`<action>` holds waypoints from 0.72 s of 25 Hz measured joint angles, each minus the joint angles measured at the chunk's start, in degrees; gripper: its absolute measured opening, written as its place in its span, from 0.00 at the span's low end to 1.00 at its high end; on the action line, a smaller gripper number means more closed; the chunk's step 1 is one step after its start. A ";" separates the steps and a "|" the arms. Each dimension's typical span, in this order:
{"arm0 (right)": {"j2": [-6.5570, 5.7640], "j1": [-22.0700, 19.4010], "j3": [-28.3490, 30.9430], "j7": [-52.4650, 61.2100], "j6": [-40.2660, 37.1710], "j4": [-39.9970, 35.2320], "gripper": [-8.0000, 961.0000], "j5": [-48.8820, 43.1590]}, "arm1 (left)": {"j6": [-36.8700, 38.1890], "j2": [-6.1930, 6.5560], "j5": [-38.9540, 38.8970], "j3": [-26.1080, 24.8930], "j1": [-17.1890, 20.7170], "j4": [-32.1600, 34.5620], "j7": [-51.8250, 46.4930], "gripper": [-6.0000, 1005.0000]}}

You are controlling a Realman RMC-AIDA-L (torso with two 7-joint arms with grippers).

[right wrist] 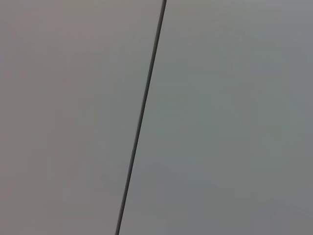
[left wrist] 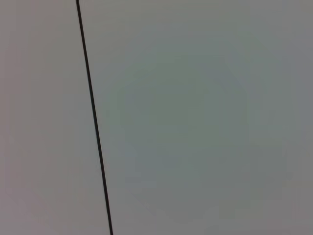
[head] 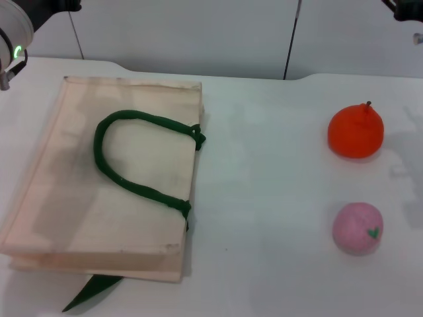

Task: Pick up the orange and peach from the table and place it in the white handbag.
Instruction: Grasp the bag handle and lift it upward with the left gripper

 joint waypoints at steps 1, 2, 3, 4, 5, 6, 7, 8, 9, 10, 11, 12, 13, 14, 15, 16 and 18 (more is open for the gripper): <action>0.00 0.02 0.00 0.00 0.00 0.02 0.76 0.00 | 0.00 0.00 0.00 0.00 0.00 0.00 0.00 0.38; 0.00 0.04 -0.01 0.00 -0.01 0.03 0.76 0.00 | 0.00 0.00 0.00 0.00 0.00 0.00 0.01 0.38; 0.00 0.07 -0.01 0.00 -0.03 0.05 0.76 0.00 | 0.00 0.00 0.00 0.00 0.00 0.00 0.01 0.38; 0.00 0.09 -0.01 0.00 -0.04 0.07 0.76 0.00 | 0.00 0.00 0.00 0.00 0.00 0.00 0.01 0.38; 0.00 0.11 -0.01 0.00 -0.06 0.10 0.76 0.00 | 0.00 0.00 0.00 0.00 0.00 0.00 0.02 0.38; 0.00 0.13 -0.01 -0.01 -0.07 0.10 0.76 0.00 | 0.00 0.00 0.00 0.00 -0.02 0.00 0.04 0.38; 0.00 0.13 -0.01 0.00 -0.08 0.11 0.76 0.00 | 0.00 0.00 0.00 0.00 -0.07 0.00 0.06 0.38; 0.00 0.13 -0.01 0.00 -0.08 0.11 0.76 0.00 | 0.00 0.00 0.00 0.00 -0.11 0.00 0.10 0.38; 0.00 0.14 -0.01 -0.01 -0.08 0.15 0.76 0.00 | 0.00 0.00 0.00 0.00 -0.14 0.00 0.15 0.38; 0.00 0.27 -0.01 -0.01 -0.08 0.42 0.76 0.00 | 0.00 0.00 0.00 0.00 -0.19 0.00 0.20 0.38; 0.00 0.42 -0.01 -0.01 -0.08 0.69 0.76 0.00 | 0.00 0.00 0.00 0.01 -0.22 0.00 0.23 0.38; 0.00 0.42 -0.01 -0.01 -0.08 0.69 0.76 0.00 | 0.00 0.00 0.00 0.00 -0.25 0.00 0.26 0.38; 0.00 0.60 -0.01 0.00 -0.08 0.99 0.76 0.00 | 0.00 0.00 0.00 0.01 -0.26 0.00 0.26 0.38; 0.00 0.71 -0.01 -0.01 -0.08 1.20 0.76 0.00 | 0.00 0.00 0.00 0.00 -0.26 0.00 0.28 0.38; 0.00 0.74 -0.01 -0.01 -0.08 1.32 0.76 0.00 | 0.00 0.00 0.00 0.01 -0.26 0.00 0.30 0.38; 0.00 0.78 -0.01 -0.01 -0.07 1.37 0.76 0.00 | 0.00 0.00 0.00 0.01 -0.26 0.00 0.30 0.38; 0.00 0.81 -0.01 -0.01 -0.07 1.39 0.76 0.00 | 0.00 0.00 0.00 0.01 -0.26 -0.03 0.31 0.38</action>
